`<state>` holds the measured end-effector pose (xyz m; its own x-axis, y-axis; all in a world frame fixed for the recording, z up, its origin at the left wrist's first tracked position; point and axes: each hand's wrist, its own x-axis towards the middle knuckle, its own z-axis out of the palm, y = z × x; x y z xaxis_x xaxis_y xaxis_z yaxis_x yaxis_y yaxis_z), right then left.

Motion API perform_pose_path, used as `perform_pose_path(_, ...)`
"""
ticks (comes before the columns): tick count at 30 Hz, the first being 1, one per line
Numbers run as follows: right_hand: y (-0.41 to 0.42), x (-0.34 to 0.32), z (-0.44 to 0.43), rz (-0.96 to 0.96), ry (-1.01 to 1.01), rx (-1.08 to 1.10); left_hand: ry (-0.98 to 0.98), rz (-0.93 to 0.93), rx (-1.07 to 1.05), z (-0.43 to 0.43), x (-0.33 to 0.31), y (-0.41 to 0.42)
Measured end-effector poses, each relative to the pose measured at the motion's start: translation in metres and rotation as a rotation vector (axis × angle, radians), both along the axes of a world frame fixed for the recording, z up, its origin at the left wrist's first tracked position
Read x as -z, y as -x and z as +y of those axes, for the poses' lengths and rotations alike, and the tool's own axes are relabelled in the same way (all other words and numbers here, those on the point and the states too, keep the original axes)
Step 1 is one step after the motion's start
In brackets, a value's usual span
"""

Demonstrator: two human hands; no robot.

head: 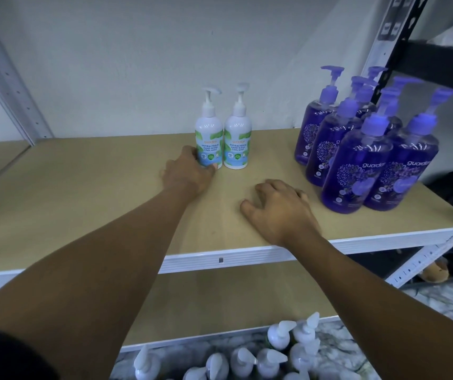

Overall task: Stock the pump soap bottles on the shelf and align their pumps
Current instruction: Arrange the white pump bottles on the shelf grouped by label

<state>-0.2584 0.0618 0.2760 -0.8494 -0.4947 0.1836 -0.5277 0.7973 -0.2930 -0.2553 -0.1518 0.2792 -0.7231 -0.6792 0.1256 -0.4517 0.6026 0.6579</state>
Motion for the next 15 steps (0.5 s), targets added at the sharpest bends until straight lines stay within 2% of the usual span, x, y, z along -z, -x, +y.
perform_pose_path(15, 0.0, 0.001, 0.001, 0.003, 0.057, 0.003, 0.002, -0.037, -0.005, 0.007, -0.003, -0.013)
